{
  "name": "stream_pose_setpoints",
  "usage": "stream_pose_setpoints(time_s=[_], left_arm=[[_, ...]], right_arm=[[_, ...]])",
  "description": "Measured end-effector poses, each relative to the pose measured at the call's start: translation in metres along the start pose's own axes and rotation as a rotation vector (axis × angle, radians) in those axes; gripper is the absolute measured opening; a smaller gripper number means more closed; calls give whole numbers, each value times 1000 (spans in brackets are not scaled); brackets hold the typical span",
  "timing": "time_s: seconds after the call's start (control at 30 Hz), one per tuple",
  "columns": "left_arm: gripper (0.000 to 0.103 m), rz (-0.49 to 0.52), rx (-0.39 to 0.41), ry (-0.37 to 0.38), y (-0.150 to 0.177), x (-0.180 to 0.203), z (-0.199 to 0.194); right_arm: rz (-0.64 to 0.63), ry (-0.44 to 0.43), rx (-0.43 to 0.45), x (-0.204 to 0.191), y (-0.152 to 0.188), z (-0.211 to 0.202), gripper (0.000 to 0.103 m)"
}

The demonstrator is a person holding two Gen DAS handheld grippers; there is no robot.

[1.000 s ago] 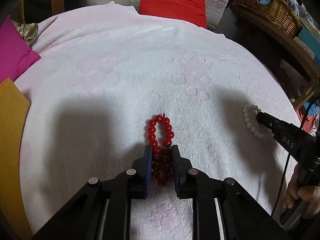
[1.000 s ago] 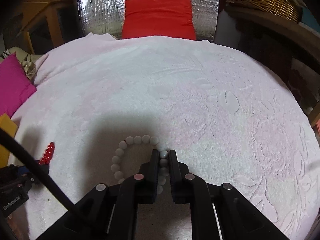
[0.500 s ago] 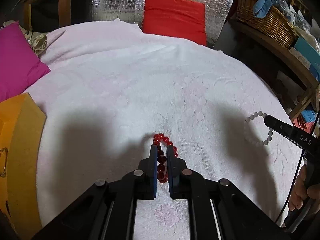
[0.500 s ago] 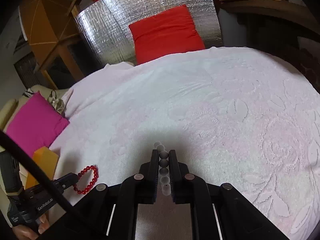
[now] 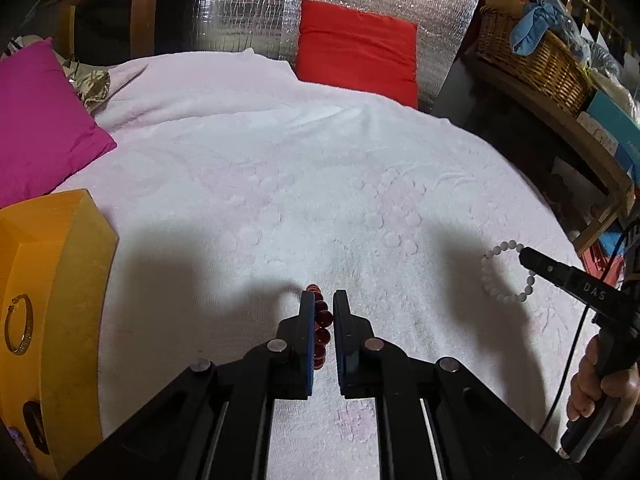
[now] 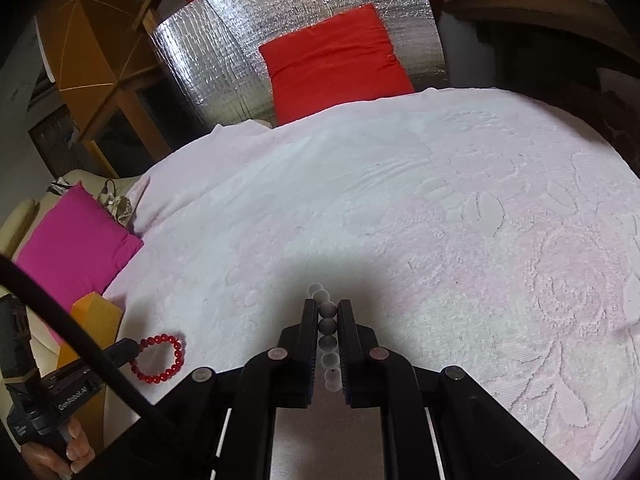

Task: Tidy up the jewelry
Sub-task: 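Lift both held bracelets and carry them over the orange box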

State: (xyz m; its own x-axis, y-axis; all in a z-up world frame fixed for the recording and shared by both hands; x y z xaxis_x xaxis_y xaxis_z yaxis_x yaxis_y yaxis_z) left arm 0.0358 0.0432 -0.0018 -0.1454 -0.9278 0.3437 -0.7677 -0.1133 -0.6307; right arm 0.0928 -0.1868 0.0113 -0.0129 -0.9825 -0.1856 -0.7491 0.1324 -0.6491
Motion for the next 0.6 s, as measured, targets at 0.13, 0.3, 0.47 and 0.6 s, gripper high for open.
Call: stream_pose_setpoints(time_s=[0.13, 0.3, 0.47, 0.6], left_arm=[[9, 10, 25, 3, -4, 2, -10], [9, 10, 49, -1, -9, 3, -19], [9, 13, 67, -7, -11, 6, -26], [9, 29, 89, -30, -12, 11, -36]], right_arm=[[0, -7, 19, -3, -2, -4, 11], [-20, -20, 41, -12, -4, -7, 11], [-47, -49, 59, -28, -3, -14, 11], [-70, -73, 78, -42, 0, -24, 11]])
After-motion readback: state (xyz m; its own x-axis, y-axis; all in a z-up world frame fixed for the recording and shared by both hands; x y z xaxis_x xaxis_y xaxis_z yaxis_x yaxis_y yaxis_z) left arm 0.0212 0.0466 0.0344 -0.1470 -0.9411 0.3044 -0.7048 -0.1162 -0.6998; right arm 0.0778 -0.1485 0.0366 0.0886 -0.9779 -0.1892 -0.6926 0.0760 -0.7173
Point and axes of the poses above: each gripper's, at about its wrist camera, not at the fingertips, and z roughly the way its jaws point, x to its right, y to its underside, the point moved 9 cm from there along z, roughly the way its jaws point, and after that the axes turned 12 degrees about y, right-handed, at the moved point
